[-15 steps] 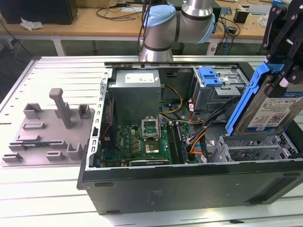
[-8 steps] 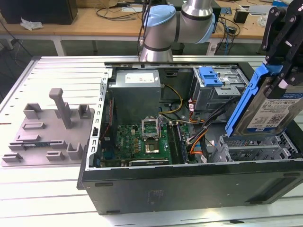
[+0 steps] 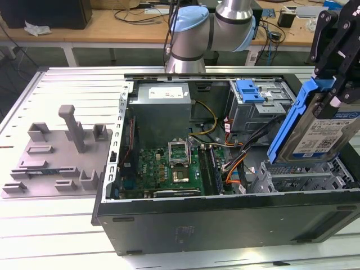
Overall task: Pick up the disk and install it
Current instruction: 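Insert the disk into the insertion slot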
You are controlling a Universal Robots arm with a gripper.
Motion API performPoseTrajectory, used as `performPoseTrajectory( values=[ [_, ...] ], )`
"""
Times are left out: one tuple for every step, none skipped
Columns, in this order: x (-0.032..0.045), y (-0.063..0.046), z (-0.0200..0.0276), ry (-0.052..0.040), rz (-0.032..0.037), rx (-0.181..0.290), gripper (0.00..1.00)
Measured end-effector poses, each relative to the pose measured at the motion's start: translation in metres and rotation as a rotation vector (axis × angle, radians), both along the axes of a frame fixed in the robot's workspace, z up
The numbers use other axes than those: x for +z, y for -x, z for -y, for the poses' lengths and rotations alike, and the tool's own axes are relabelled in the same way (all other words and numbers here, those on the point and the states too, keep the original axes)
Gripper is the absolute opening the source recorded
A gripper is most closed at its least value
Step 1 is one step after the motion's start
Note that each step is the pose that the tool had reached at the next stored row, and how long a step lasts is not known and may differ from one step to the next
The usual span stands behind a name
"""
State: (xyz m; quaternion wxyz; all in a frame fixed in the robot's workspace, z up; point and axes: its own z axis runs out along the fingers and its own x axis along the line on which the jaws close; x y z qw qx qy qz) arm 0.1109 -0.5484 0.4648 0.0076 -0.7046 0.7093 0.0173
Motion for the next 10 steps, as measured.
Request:
performPoseTrajectory(
  values=[
    [-0.0003,0.0,0.0,0.0,0.0,0.0,0.36],
    [-0.0005,0.0,0.0,0.0,0.0,0.001,0.36],
    [-0.0008,0.0,0.0,0.0,0.0,0.001,0.36],
    [-0.001,0.0,0.0,0.0,0.0,0.001,0.36],
    [-0.0013,0.0,0.0001,0.0,0.0,0.002,0.36],
    [-0.0015,0.0,0.0001,0.0,0.0,0.002,0.36],
    [-0.0017,0.0,0.0001,0.0001,0.0,0.002,0.36],
    [-0.0021,0.0,0.0001,0.0,0.0,0.003,0.36],
    [-0.0023,0.0,0.0001,0.0,0.0,0.003,0.36],
    [-0.0025,0.0,0.0002,0.0,0.0,0.004,0.36]
  ],
)
